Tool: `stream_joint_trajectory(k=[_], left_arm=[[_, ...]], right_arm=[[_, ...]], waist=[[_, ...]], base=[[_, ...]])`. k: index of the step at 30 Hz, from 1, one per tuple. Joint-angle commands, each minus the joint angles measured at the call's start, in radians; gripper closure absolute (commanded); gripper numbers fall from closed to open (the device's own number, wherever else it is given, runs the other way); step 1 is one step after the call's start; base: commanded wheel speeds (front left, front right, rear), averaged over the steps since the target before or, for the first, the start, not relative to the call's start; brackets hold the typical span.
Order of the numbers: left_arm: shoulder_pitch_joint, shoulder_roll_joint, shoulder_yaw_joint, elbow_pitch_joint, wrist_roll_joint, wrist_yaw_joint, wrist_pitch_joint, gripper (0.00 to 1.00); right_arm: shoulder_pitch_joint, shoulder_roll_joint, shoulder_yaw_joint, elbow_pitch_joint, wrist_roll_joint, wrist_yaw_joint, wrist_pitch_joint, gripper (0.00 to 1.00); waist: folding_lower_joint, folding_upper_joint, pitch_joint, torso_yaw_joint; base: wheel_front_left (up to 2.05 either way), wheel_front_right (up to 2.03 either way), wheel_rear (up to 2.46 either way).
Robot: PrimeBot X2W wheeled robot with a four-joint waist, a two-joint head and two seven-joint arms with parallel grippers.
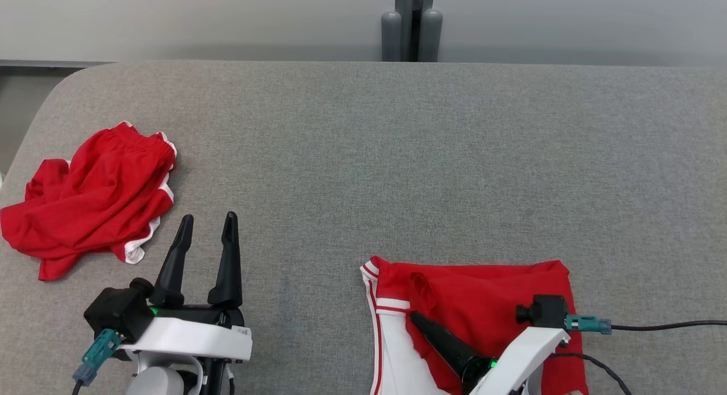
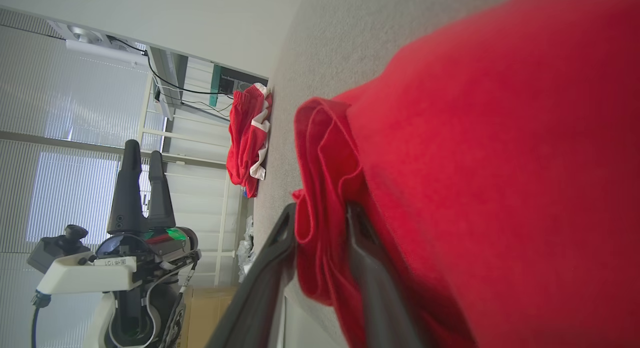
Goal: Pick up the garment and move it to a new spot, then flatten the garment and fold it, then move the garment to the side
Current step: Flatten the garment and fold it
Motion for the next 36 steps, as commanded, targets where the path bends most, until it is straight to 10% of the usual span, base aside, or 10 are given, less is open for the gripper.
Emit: stream_joint_trajectory(k=[1,18,36], left_arm=[[-0.019,0.003,0.001,0.001,-0.004,0.007,-0.004,0.0],[-0.004,0.003,0.027,0.012,0.004,0.0,-0.004,0.0],[0.018,0.003,0.053,-0.011,0.011,-0.011,-0.004,0.0]], right_arm=[[-0.013,-0.003,0.003,0.01,0.008,0.001,-0.008,0.0],[-0.051,-0.004,0.114,-0.067,0.057,0.001,0.003,0.0],[-0.153,-0.077,-0.197,-0.245,-0.307,0.001,-0.02,0.0]], waist=[[0.0,0.0,0.0,0.0],[0.0,0.0,-0.039,-0.034],[0.0,0.0,-0.098,-0.119]], base=[[0.0,0.0,0.0],[0.0,0.0,0.0],[0.0,0.0,0.0]])
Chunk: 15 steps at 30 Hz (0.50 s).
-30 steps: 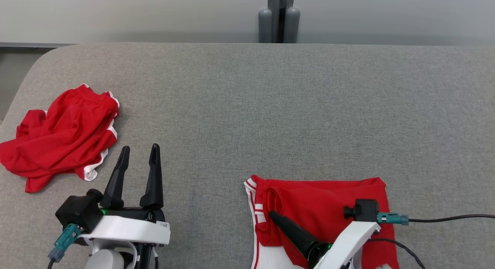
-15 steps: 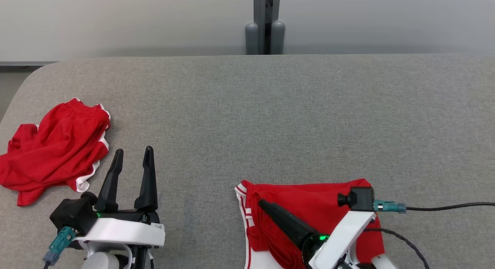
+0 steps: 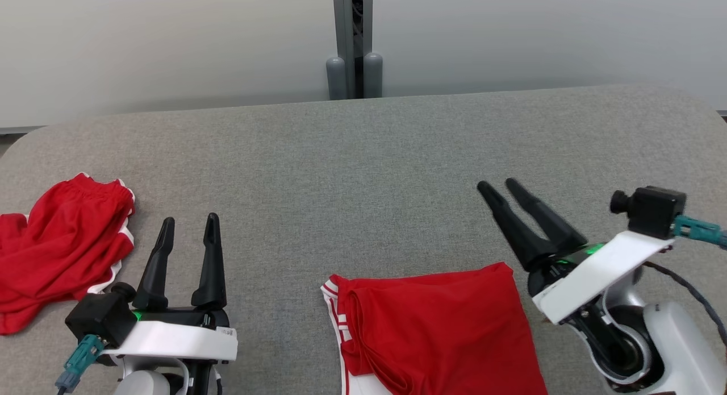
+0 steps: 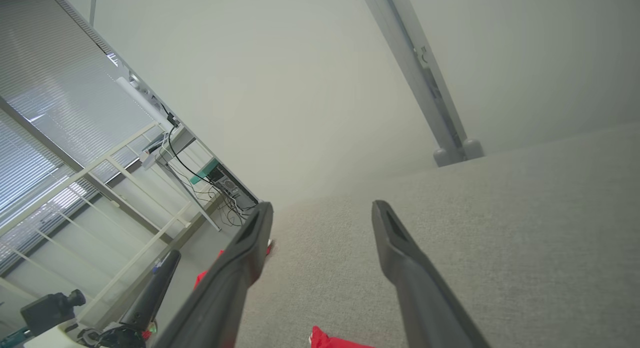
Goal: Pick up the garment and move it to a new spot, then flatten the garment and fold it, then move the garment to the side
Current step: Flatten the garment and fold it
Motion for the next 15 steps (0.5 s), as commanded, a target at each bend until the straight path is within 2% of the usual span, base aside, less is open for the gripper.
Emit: stream_joint_trajectory(k=[1,4,6,7,10,15], left_arm=[[0.005,0.003,0.003,-0.009,0.004,-0.005,-0.004,0.0],[0.006,0.003,0.005,-0.02,0.004,-0.006,-0.004,0.0],[0.007,0.003,0.003,-0.026,0.004,-0.009,-0.004,0.0],[0.007,0.003,0.003,-0.026,0.004,-0.009,-0.004,0.0],[0.016,0.003,-0.003,-0.036,0.006,-0.006,-0.004,0.0],[0.04,0.003,-0.001,-0.035,0.022,0.003,-0.004,0.0]], right_arm=[[-0.012,-0.036,-0.015,-0.022,-0.077,0.001,-0.034,0.0],[0.007,-0.057,-0.05,-0.027,-0.172,0.001,-0.109,0.0],[0.018,-0.104,-0.061,-0.023,-0.275,0.001,-0.178,0.0],[0.018,-0.104,-0.061,-0.023,-0.275,0.001,-0.178,0.0],[0.058,-0.123,-0.079,0.016,-0.407,0.001,-0.293,0.0],[0.117,-0.102,-0.134,0.104,-0.553,0.001,-0.448,0.0]], waist=[[0.0,0.0,-0.002,-0.008],[0.0,0.0,-0.002,-0.018],[0.0,0.0,-0.002,-0.022],[0.0,0.0,-0.002,-0.022],[0.0,0.0,-0.002,-0.029],[0.0,0.0,-0.007,-0.038]], base=[[0.0,0.0,0.0],[0.0,0.0,0.0],[0.0,0.0,0.0],[0.0,0.0,0.0],[0.0,0.0,0.0],[0.0,0.0,0.0]])
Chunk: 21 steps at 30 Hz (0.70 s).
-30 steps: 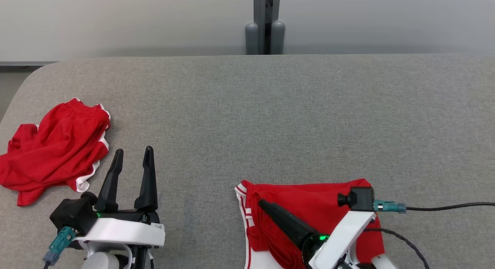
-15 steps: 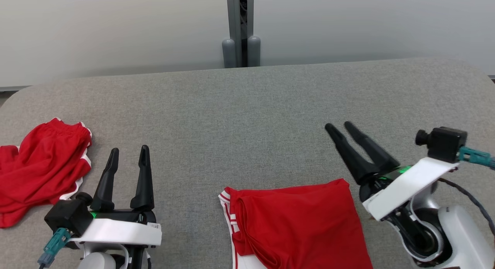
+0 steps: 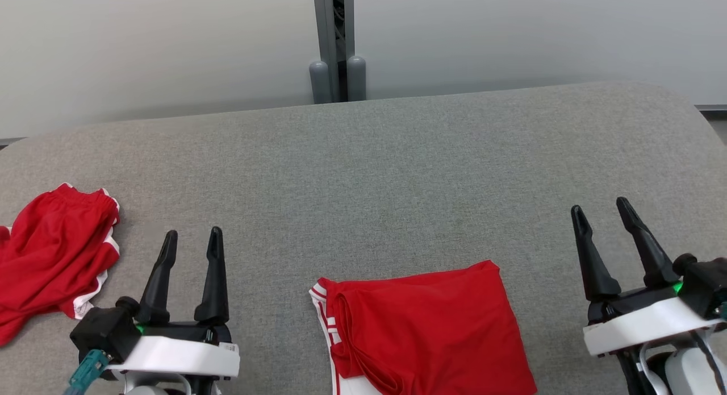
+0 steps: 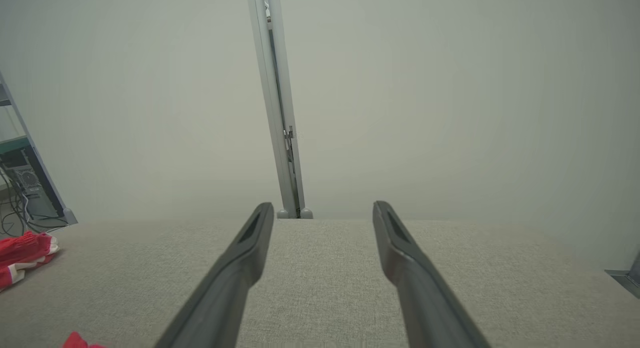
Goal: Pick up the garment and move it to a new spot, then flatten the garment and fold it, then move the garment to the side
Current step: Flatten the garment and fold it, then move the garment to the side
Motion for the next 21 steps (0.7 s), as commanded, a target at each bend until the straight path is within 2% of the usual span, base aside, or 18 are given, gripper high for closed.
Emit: stream_joint_trajectory(k=[1,6,16,17,18,21], left_arm=[[0.009,0.003,0.0,0.0,0.013,0.004,-0.004,0.0],[0.033,0.003,0.0,0.003,0.007,0.01,-0.004,0.0],[0.03,0.003,-0.012,0.01,0.003,0.008,-0.004,0.0],[0.03,0.003,-0.014,0.011,0.003,0.007,-0.004,0.0],[0.029,0.004,-0.015,0.012,0.003,0.007,-0.004,0.0],[0.022,0.004,-0.017,0.015,0.002,0.006,-0.004,0.0]], right_arm=[[0.007,0.01,-0.007,0.011,-0.007,0.001,-0.016,0.0],[0.014,0.035,-0.009,0.062,-0.068,0.001,-0.054,0.0],[0.004,0.047,0.001,0.097,-0.086,0.001,-0.067,0.0],[0.006,0.044,0.006,0.1,-0.086,0.001,-0.067,0.65],[0.006,0.038,0.012,0.095,-0.092,0.001,-0.067,1.0],[0.018,0.029,0.052,0.075,-0.08,0.001,-0.066,1.0]], waist=[[0.0,0.0,-0.001,-0.002],[0.0,0.0,-0.004,-0.007],[0.0,0.0,-0.007,0.002],[0.0,0.0,-0.006,0.003],[0.0,0.0,-0.005,0.004],[0.0,0.0,0.0,0.01]], base=[[0.0,0.0,0.0],[0.0,0.0,0.0],[0.0,0.0,0.0],[0.0,0.0,0.0],[0.0,0.0,0.0],[0.0,0.0,0.0]])
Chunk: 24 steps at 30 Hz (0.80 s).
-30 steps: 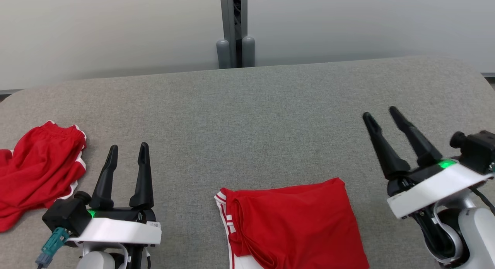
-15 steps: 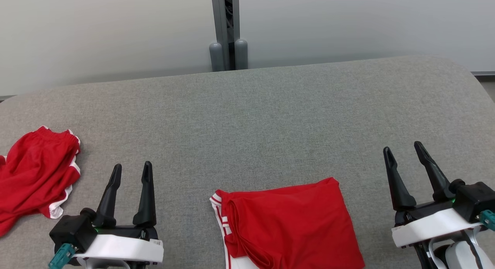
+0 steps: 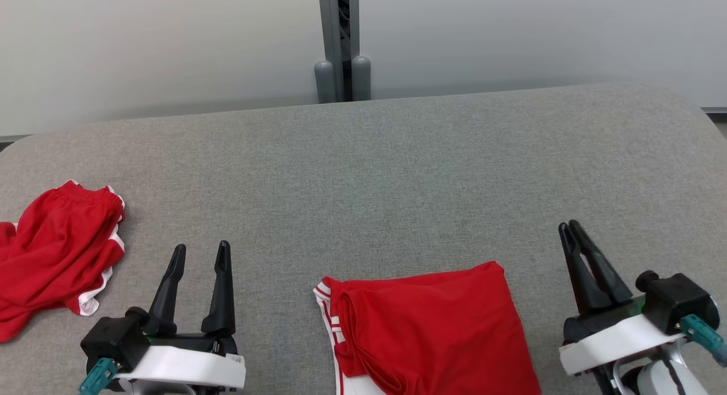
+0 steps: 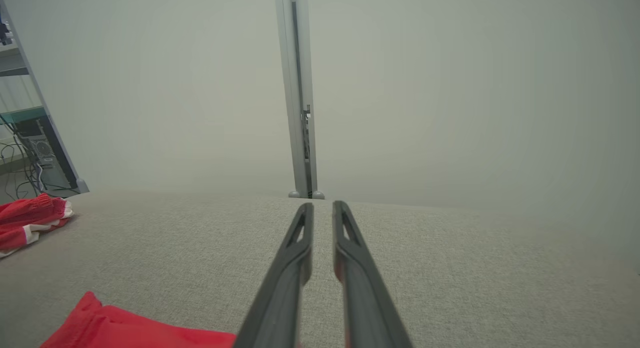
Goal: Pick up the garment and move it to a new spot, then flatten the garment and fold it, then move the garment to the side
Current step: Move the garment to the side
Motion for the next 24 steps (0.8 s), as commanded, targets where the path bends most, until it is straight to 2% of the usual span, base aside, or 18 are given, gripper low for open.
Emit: stream_joint_trajectory(k=[1,6,13,14,17,24], left_arm=[[-0.016,0.004,0.002,0.002,-0.004,-0.003,-0.004,0.0],[-0.032,0.004,0.0,0.003,-0.006,-0.001,-0.004,0.0],[-0.058,0.004,-0.007,0.004,-0.005,0.0,-0.004,0.0],[-0.058,0.004,-0.007,0.004,-0.005,0.0,-0.004,0.0],[-0.069,0.003,-0.011,0.004,-0.006,0.002,-0.004,0.0],[-0.07,0.004,-0.006,0.005,-0.012,0.006,-0.004,0.0]], right_arm=[[0.011,-0.012,0.02,-0.012,0.012,0.001,-0.006,1.0],[0.029,-0.041,0.147,-0.017,0.054,0.001,-0.006,1.0],[-0.02,-0.108,0.447,0.037,0.129,0.0,0.015,1.0],[-0.02,-0.108,0.447,0.037,0.129,0.0,0.015,1.0],[-0.053,-0.132,0.553,0.074,0.168,0.0,0.025,1.0],[-0.11,-0.15,0.713,0.164,0.269,0.0,0.066,1.0]], waist=[[0.0,0.0,0.004,0.005],[0.0,0.0,0.024,0.031],[0.0,0.0,0.061,0.083],[0.0,0.0,0.061,0.083],[0.0,0.0,0.071,0.108],[0.0,0.0,0.077,0.158]], base=[[0.0,0.0,0.0],[0.0,0.0,0.0],[0.0,0.0,0.0],[0.0,0.0,0.0],[0.0,0.0,0.0],[0.0,0.0,0.0]])
